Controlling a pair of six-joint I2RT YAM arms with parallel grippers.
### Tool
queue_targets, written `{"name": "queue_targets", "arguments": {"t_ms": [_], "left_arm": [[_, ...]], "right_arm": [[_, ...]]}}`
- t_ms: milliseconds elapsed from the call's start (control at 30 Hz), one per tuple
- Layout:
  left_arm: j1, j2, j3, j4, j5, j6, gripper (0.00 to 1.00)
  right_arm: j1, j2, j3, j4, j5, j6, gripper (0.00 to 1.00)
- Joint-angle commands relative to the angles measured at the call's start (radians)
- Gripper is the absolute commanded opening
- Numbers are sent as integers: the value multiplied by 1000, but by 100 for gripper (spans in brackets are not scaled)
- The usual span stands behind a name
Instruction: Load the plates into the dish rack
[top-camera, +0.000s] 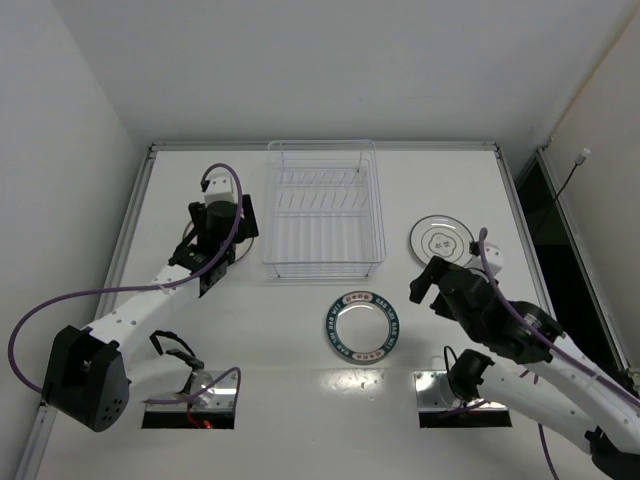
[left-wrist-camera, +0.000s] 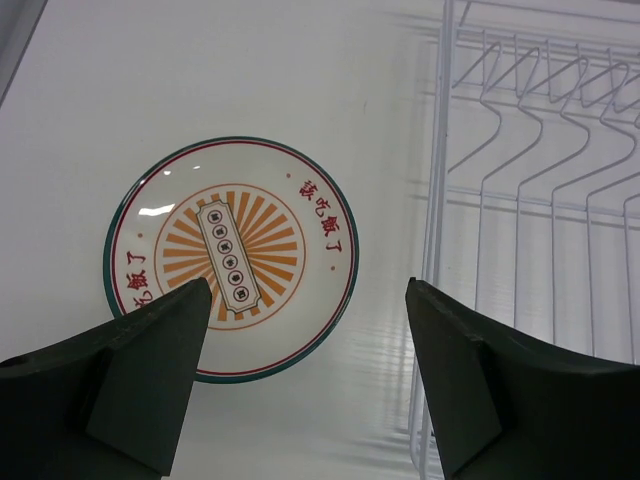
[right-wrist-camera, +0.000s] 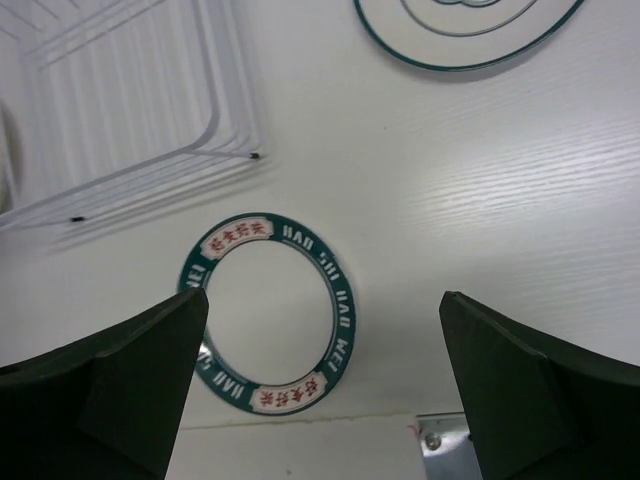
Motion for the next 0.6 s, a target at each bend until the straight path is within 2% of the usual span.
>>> {"name": "queue_targets", "arguments": {"t_ms": [0, 67, 100, 167, 267, 300, 333, 367, 400, 500, 567], "left_arm": [[-9, -19, 21, 33, 15, -11, 76], [-9, -30, 21, 33, 15, -11, 76], [-9, -42, 21, 33, 24, -11, 76], [-9, -42, 21, 33, 24, -11, 76], [-9, -53, 21, 33, 24, -11, 76], [-9, -65, 21, 33, 24, -11, 76], [-9, -65, 21, 33, 24, -11, 76], [-9, -75, 21, 42, 24, -11, 76], [-9, -84, 21, 42, 24, -11, 76], [-9, -94, 21, 42, 24, -11, 76], [-9, -95, 21, 42, 33, -11, 76]], "right_arm": [[-2, 67, -2, 30, 105, -34, 100], [-2, 120, 43, 110, 150, -126, 100], [-2, 134, 55, 215, 150, -210, 100], [-22, 153, 55, 323, 161, -274, 100], [-187, 209, 66, 481, 68, -326, 100], [-364, 252, 46, 518, -7, -362, 100], [-475, 281, 32, 555, -222, -372, 100], [-595, 317, 18, 583, -344, -372, 100], [-834, 394, -12, 632, -586, -372, 97], [-1138, 465, -77, 769, -871, -352, 94], [-1165, 548, -31, 758, -872, -340, 86]]}}
